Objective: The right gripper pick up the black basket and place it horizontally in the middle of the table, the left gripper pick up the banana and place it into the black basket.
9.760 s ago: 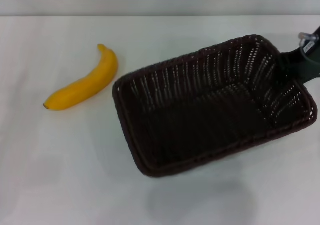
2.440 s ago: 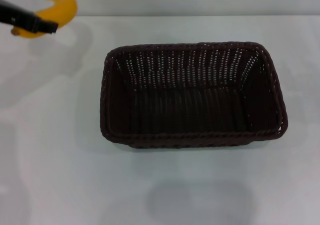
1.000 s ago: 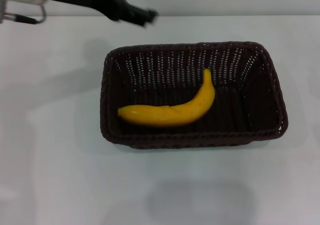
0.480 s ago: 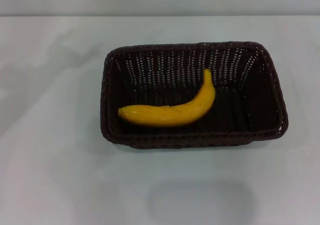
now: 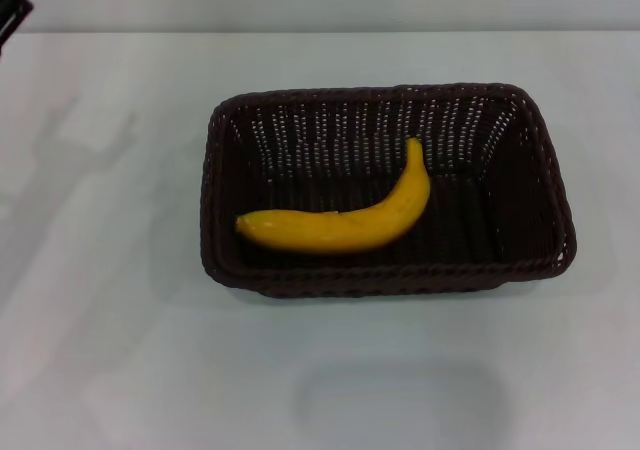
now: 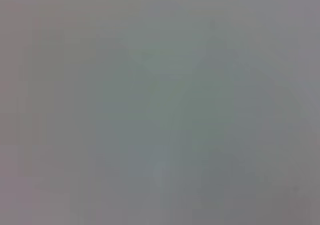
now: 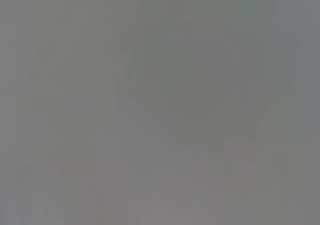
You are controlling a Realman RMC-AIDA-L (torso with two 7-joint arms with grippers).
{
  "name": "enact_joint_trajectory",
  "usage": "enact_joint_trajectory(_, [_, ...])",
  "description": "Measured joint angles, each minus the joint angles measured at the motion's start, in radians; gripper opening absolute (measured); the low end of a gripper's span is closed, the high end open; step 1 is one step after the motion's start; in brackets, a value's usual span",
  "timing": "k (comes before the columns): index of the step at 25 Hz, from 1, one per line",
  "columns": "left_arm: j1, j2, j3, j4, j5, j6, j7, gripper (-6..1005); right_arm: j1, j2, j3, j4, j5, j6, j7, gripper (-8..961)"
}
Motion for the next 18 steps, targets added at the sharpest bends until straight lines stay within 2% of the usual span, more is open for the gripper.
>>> enact_joint_trajectory(4, [-0.03,-0.003,0.081,-0.211,-0.233,-0.133,0.191,892,0.013,0.0,0.0,0.037,0.03,0.002,-0.039,552])
enact_joint_trajectory(9, [-0.023,-0.005,0.154,-0.317,-0.415,-0.219,0.29,893,0.024,0.002,0.001,0.079,0.056,0.005,-0.113,568])
enact_joint_trajectory(12, [-0.001,-0.005,0.141,-0.341,-0.433,-0.249,0.294,893,0.025,0.003,0.002,0.117,0.083,0.015,-0.158,568])
enact_joint_trajectory(18, [0.059,-0.001,0.039,-0.348,-0.436,-0.278,0.245,892,0.028,0.005,0.002,0.18,0.122,0.063,-0.23,568])
